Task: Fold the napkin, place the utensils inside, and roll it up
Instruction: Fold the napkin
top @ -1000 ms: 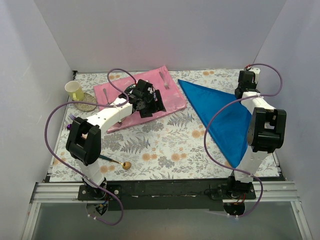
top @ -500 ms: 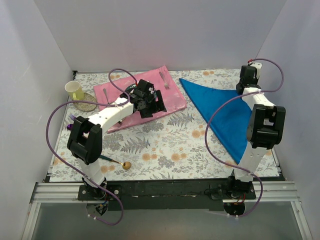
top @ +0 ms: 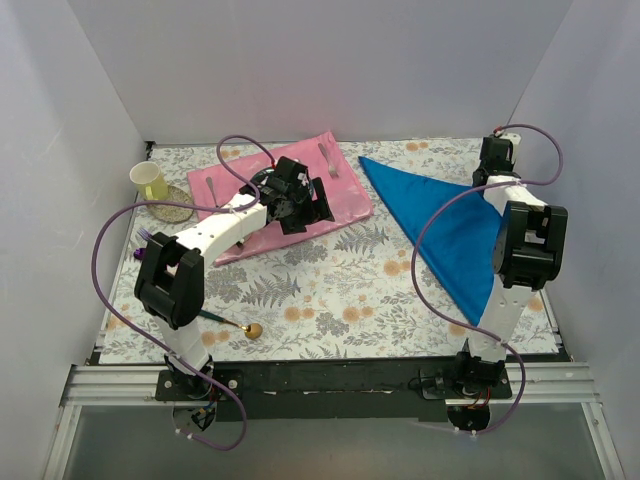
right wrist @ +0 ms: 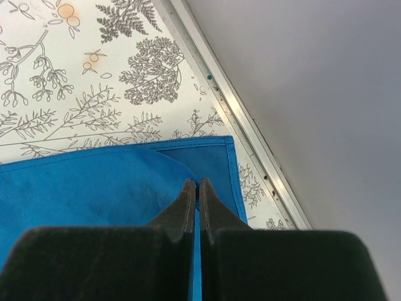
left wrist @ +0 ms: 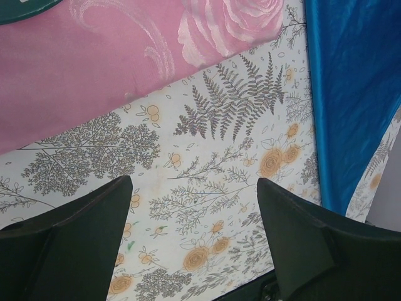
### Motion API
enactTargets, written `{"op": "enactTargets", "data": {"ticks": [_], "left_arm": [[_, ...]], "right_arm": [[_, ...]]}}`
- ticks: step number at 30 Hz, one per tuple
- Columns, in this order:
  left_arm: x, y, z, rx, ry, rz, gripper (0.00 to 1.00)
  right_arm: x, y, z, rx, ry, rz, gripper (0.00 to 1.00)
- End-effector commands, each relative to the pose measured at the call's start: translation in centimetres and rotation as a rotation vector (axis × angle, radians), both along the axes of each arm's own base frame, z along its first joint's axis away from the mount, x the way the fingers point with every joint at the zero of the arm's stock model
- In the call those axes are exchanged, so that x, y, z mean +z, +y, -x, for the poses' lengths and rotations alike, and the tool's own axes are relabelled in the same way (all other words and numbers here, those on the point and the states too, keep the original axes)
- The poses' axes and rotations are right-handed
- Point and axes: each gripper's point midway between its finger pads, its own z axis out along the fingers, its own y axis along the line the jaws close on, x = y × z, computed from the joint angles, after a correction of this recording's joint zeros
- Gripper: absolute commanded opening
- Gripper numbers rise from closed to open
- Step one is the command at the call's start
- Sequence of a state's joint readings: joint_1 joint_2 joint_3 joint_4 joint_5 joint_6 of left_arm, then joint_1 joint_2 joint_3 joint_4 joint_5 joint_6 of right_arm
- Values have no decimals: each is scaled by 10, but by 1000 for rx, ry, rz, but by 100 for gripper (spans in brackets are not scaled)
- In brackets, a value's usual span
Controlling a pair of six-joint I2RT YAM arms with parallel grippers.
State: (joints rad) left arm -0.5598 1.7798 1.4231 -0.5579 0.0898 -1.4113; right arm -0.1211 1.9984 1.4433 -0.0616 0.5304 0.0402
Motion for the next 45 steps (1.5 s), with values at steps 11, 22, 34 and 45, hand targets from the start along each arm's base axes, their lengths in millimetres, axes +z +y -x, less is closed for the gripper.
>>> {"op": "enactTargets", "data": {"ticks": [11,22,34,45], "left_arm": [[32,-42,-27,-48,-97,121,81],[54,-95,-111,-30,-360,299,53],[16,-158,-187,-71,-482,431,30],[10,-180,-197,-39,-531,506,20]], "right_arm": [[0,12,-10,-16,187,-83,69],[19,105,133,22,114,-391,55],[-38,106,273,-122,239,-461,37],[-69,90,347,-548,358,-533,5]]}}
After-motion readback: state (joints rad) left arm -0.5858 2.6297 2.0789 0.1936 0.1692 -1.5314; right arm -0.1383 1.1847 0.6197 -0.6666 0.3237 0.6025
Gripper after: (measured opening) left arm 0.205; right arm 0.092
